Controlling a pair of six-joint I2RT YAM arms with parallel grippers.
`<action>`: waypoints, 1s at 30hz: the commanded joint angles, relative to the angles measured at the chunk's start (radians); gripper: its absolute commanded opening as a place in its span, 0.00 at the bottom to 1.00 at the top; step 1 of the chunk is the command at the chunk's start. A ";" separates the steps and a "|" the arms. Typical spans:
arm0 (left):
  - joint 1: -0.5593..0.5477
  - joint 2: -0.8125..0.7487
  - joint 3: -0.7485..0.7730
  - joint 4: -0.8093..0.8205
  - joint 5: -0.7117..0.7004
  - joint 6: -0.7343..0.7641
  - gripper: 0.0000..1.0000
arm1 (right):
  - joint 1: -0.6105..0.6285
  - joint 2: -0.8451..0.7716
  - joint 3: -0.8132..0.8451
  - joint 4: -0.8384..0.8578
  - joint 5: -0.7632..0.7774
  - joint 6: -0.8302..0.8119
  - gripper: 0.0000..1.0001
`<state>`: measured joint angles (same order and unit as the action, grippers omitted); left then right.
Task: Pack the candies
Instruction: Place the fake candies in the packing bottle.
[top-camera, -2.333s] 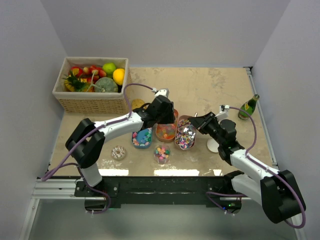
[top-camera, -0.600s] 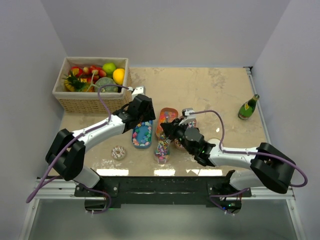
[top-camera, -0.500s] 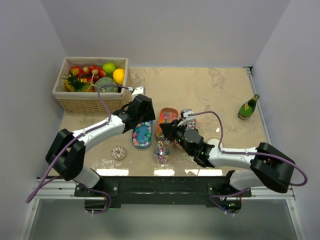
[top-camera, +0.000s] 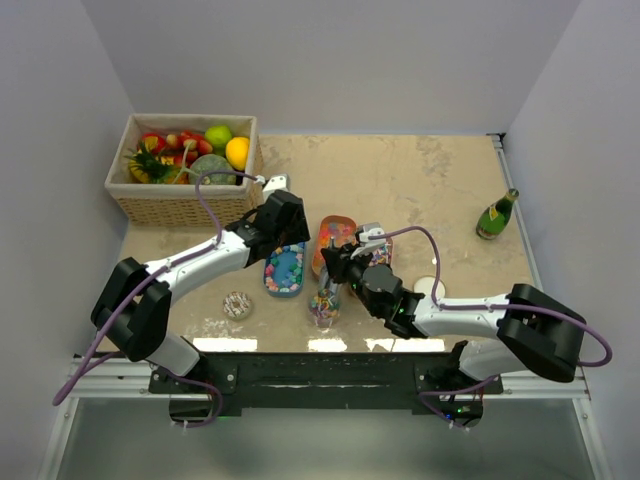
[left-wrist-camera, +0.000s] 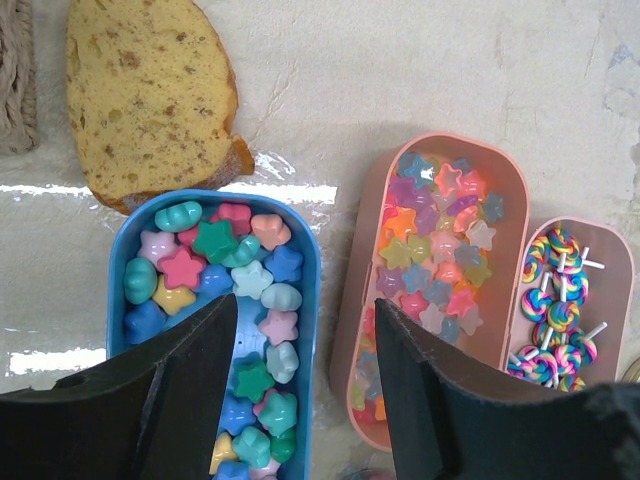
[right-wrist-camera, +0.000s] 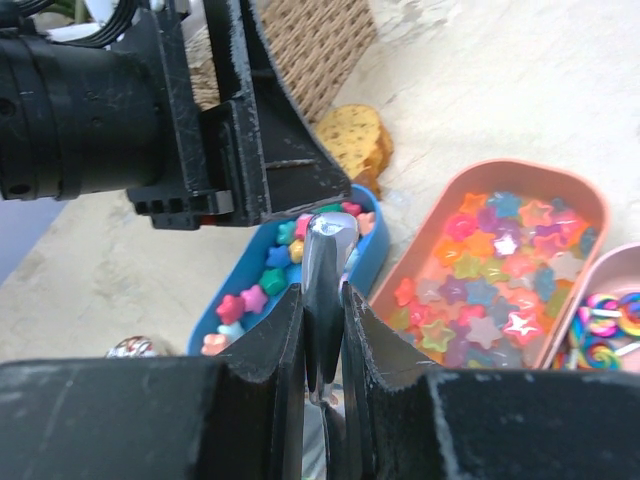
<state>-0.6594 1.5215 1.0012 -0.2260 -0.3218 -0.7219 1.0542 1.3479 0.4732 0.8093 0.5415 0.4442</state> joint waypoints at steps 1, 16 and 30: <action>0.011 -0.043 -0.006 0.022 -0.016 -0.011 0.62 | 0.007 -0.041 0.024 0.071 0.090 -0.073 0.00; 0.011 -0.037 -0.006 0.020 -0.013 -0.008 0.62 | 0.007 -0.088 0.044 0.068 0.126 -0.180 0.00; 0.012 -0.023 -0.001 0.039 0.033 0.021 0.62 | -0.016 -0.142 0.084 -0.067 0.374 -0.233 0.00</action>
<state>-0.6548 1.5162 1.0000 -0.2256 -0.3134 -0.7200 1.0538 1.2171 0.4999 0.7799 0.7532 0.2516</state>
